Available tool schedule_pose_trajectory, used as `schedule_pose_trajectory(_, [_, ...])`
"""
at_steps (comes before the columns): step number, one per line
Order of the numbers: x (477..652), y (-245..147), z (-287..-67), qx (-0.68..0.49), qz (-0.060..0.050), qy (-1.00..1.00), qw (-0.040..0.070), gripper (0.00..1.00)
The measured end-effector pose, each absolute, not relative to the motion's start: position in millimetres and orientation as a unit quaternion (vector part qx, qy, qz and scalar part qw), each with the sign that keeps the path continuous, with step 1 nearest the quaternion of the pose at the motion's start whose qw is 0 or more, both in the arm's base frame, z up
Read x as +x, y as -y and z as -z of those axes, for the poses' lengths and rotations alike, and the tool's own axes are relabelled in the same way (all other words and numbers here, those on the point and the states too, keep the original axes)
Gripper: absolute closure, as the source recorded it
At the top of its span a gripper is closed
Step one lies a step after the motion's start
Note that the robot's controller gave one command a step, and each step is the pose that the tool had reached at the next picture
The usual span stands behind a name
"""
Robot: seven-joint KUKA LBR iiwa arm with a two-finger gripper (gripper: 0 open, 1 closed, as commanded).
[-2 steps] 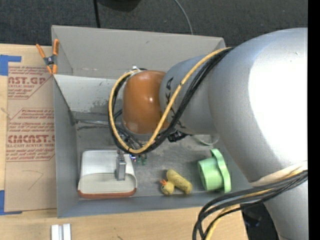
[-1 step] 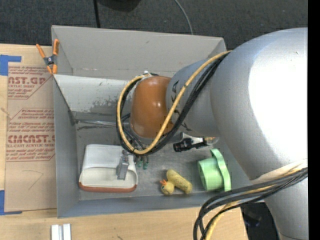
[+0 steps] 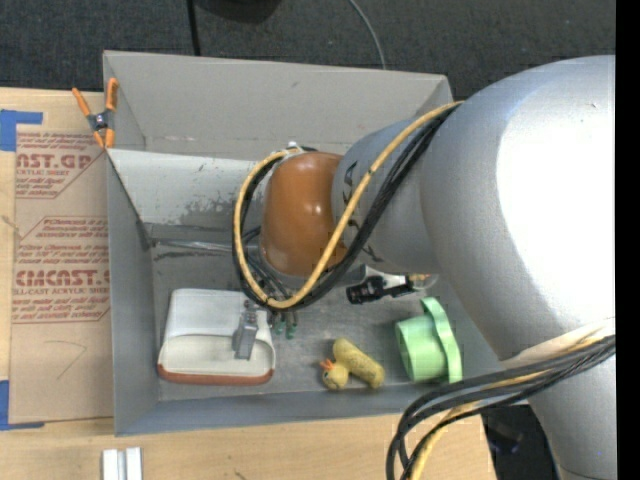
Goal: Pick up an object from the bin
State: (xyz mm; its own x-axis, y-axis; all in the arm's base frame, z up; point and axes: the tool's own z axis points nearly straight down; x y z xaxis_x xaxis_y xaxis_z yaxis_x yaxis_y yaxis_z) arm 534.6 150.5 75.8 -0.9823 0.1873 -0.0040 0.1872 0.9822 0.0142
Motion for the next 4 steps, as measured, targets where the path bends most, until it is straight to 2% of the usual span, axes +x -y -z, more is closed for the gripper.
schedule_pose_trajectory(1, [544.5,-149.0,-105.1,0.098,-0.008,-0.995,0.009,1.00])
schedule_pose_trajectory(2, [544.5,-148.0,-146.4,0.088,-0.006,-0.996,0.003,1.00])
schedule_pose_trajectory(3, [556.1,-148.2,-203.6,0.119,-0.009,-0.993,0.010,0.00])
schedule_pose_trajectory(4, [555.9,-148.2,-203.4,0.119,-0.009,-0.993,0.010,0.00])
